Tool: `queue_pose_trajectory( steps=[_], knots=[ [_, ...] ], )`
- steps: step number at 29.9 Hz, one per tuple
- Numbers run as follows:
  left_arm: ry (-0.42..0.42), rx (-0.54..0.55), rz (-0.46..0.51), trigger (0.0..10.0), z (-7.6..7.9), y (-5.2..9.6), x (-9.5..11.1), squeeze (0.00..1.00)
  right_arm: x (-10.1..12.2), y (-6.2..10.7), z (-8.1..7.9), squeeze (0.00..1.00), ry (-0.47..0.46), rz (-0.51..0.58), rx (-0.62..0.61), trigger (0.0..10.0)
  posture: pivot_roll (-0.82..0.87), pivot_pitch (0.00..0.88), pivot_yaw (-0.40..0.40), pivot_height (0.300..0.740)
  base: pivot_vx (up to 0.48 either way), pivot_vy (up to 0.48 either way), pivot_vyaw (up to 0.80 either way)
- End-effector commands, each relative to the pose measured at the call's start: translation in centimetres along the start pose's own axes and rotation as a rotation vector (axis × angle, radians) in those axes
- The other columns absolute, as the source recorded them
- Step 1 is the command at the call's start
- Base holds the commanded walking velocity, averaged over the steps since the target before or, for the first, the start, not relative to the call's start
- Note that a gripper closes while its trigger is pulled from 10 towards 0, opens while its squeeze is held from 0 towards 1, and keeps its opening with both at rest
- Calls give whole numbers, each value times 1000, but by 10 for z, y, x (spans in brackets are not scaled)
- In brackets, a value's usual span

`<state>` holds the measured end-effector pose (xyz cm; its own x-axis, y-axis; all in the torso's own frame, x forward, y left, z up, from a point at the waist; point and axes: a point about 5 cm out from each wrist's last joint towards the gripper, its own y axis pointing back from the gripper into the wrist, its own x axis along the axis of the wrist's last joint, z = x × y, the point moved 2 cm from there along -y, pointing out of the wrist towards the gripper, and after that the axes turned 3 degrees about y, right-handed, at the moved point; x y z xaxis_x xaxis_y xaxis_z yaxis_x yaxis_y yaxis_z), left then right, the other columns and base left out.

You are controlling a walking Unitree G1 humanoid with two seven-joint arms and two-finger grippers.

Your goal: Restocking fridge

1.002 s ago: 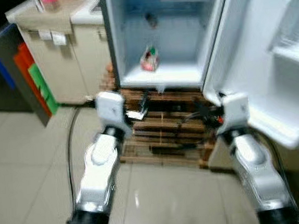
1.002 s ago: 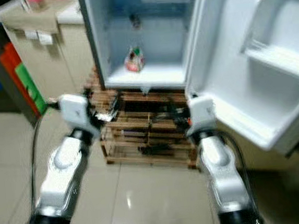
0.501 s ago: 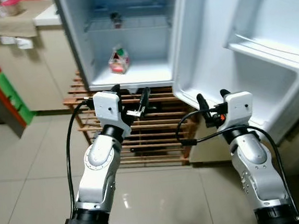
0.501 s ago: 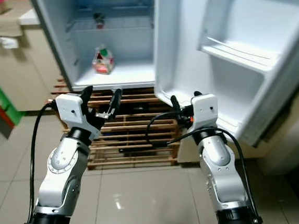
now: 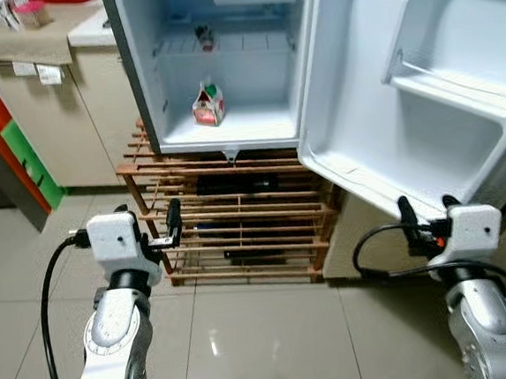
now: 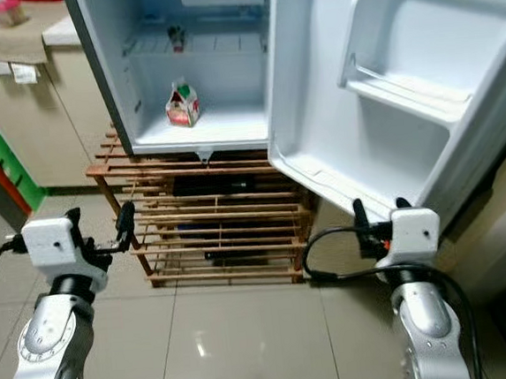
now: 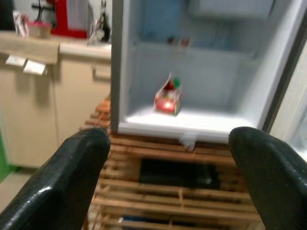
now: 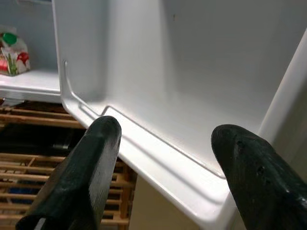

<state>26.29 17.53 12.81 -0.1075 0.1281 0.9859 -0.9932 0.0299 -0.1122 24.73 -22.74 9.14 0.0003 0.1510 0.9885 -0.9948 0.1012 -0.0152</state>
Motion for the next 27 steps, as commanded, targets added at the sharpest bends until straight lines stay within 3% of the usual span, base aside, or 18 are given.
queue_pose_trajectory(
  steps=[1, 7, 12, 15, 16, 19, 22, 23, 24, 25, 26, 27],
  knots=[
    [3, -37, 37, 10000, 8, -6, 7, 0, 2, -2, 4, 0, 9, 22, -13, 10000, -108, 0, -18, 740, 0, -382, 0],
    [8, -104, 60, 10000, 24, -16, 14, 0, 5, -6, 2, 0, 10, 39, -2, 10000, -117, 0, -13, 740, 0, -442, 0],
    [13, -110, 52, 10000, 24, -15, 13, 0, 0, 3, 2, 0, 8, 22, 13, 10000, -124, 0, -10, 740, 118, -417, 0],
    [7, -94, 43, 10000, 20, -17, 9, 0, -11, 16, -3, 0, 36, -13, 85, 10000, -125, 0, -11, 740, 99, -125, 0],
    [-5, -85, 37, 10000, 17, -19, 7, 0, -21, 25, -9, 0, 76, -42, 158, 10000, -125, 0, -11, 740, 0, 0, 0],
    [-12, -75, 26, 10000, 13, -23, 4, 0, -31, 32, -11, 0, 108, -75, 205, 10000, -129, 0, -8, 740, 0, 0, 0],
    [-33, -47, -13, 10000, 4, -30, -6, 0, -59, 44, -11, 0, 151, -181, 275, 10000, -135, 0, -4, 740, 0, 0, 0],
    [-48, -48, -58, 10000, 1, -33, -16, 0, -77, 48, -5, 0, 154, -258, 256, 10000, -134, 0, 0, 740, 0, 0, 0],
    [-48, -48, -58, 10000, 1, -33, -16, 0, -77, 48, -5, 0, 154, -258, 256, 10000, -134, 0, 0, 740, 0, 0, 0],
    [-63, -57, -111, 10000, 0, -37, -29, 0, -101, 51, 7, 0, 181, -366, 195, 10000, -134, 0, 0, 740, 0, 0, 0],
    [-142, -55, -177, 10000, -2, -40, -42, 0, -113, 52, 16, 0, 211, -423, 133, 10000, -138, 0, 3, 740, 0, 0, 0],
    [-142, -55, -177, 10000, -2, -40, -42, 0, -113, 52, 16, 0, 211, -423, 133, 10000, -138, 0, 3, 740, 0, 0, 0]
  ],
)
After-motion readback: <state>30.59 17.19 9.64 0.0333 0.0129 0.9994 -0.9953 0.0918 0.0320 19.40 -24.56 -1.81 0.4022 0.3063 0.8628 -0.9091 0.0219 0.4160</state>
